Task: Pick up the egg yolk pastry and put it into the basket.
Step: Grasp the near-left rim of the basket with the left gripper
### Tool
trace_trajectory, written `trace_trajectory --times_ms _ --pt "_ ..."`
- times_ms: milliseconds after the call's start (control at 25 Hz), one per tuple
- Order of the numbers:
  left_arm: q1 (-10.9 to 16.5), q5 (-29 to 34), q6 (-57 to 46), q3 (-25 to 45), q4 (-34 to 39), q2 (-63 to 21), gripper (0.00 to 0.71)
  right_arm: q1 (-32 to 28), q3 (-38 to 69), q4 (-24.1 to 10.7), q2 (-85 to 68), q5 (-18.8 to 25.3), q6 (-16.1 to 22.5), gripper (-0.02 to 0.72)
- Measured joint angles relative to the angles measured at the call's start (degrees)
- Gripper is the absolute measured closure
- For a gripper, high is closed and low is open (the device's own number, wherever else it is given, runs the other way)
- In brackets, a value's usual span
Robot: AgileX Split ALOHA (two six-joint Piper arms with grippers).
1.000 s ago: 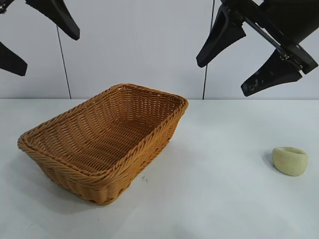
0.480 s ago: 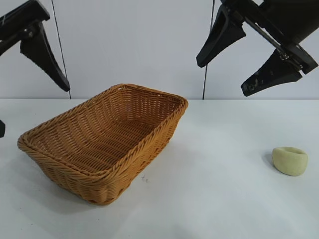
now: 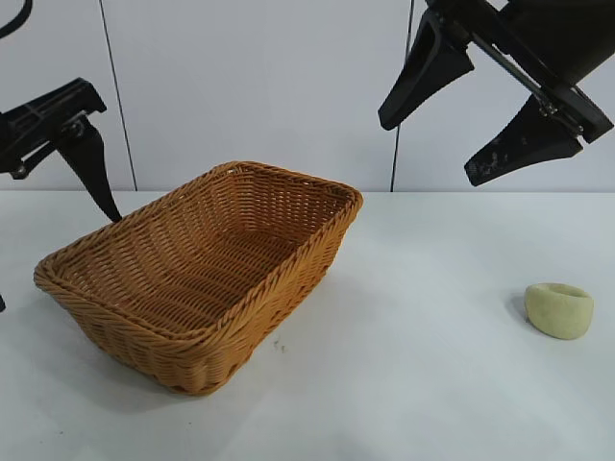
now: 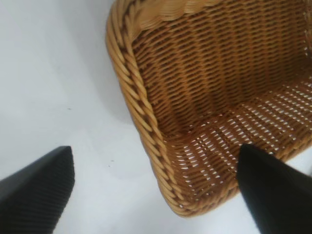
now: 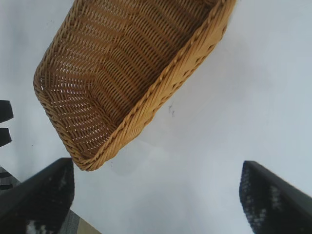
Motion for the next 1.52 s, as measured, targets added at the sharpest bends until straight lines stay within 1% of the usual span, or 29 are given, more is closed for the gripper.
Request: trace_trajectory --times_ms 200,440,760,920,1120,1360,1440,1480,1520 --pt "0.0 -1.7 -2.6 0.0 -0.3 5.3 0.016 0.0 0.0 0.0 0.0 0.0 0.0 0.071" --pt "0.0 -3.7 -3.1 -0.5 -1.6 10.2 0.016 0.0 0.0 0.0 0.0 0.0 0.0 0.071" --pt "-0.1 -4.0 -3.1 -4.8 -0.4 12.5 0.016 0.0 0.0 0.0 0.0 0.0 0.0 0.071" --pt "-0.4 -4.1 -4.1 -5.0 -0.2 14.7 0.016 0.0 0.0 0.0 0.0 0.0 0.0 0.071" --pt "-0.4 -7.1 -4.5 -5.0 -0.5 18.7 0.016 0.0 0.0 0.0 0.0 0.0 0.0 0.071" --pt "-0.5 -7.9 -4.5 -5.0 -1.9 21.2 0.016 0.0 0.0 0.0 0.0 0.0 0.0 0.071" --pt "-0.5 -8.1 -4.5 -5.0 -2.0 21.2 0.028 0.0 0.0 0.0 0.0 0.0 0.0 0.071" --pt "-0.5 -8.1 -4.5 -5.0 -2.0 21.2 0.046 0.0 0.0 0.0 0.0 0.0 0.0 0.071" --pt "-0.5 -8.1 -4.5 -5.0 -2.0 21.2 0.081 0.0 0.0 0.0 0.0 0.0 0.0 0.071"
